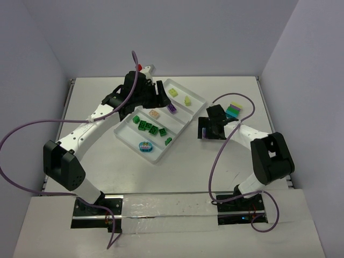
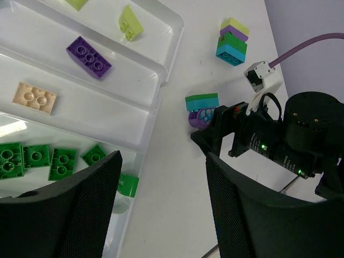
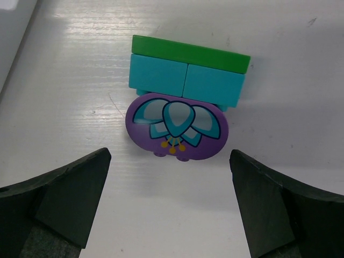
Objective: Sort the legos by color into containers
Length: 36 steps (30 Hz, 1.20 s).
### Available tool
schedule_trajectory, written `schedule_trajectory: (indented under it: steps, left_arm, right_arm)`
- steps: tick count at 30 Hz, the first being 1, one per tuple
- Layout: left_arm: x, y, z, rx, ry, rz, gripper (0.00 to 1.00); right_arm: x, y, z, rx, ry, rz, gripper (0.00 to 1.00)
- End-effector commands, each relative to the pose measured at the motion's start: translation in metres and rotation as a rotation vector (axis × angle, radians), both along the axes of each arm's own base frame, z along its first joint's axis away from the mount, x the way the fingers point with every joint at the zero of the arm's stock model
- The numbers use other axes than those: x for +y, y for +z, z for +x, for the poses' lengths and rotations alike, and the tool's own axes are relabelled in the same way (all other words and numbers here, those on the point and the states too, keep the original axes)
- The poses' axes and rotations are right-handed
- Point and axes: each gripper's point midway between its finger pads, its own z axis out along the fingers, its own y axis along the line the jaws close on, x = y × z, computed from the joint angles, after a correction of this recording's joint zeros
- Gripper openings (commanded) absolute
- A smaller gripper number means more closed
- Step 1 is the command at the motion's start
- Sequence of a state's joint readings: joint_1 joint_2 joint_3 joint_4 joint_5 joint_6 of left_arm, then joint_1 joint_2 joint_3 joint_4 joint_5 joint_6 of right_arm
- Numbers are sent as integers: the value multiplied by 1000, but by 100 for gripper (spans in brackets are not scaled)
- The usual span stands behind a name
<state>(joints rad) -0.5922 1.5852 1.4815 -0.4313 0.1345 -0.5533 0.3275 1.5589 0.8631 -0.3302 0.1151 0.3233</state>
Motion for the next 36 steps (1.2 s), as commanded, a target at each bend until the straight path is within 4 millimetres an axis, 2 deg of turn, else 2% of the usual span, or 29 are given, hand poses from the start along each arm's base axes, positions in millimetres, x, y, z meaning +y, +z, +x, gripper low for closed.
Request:
schedule_trajectory:
  steps: [1, 14, 17, 26, 30, 32, 36]
  left_arm:
    - [-5, 10, 4, -31, -17, -14, 70]
    - [0, 8, 2, -36, -9, 6, 70]
    - [1, 10, 2, -36, -4, 7, 70]
    - [2, 15, 1, -47, -7, 6, 70]
    - [2, 14, 3, -47, -6, 15, 70]
    - [2, 12, 3, -38, 2, 15, 70]
    - [-2, 1, 8, 41, 22, 9, 70]
  right_arm:
    - [-8, 10, 15, -47, -53, -40, 100]
    - [-3, 8, 36, -66, -106, -24, 100]
    - [-1, 8, 39, -67, -105, -18, 97]
    - [8, 0, 41, -54, -96, 22, 74]
    - [8, -1, 41, -57, -102, 32, 51]
    - [10, 4, 39, -60, -90, 41, 42]
    - [27, 38, 29, -115, -7, 129, 29]
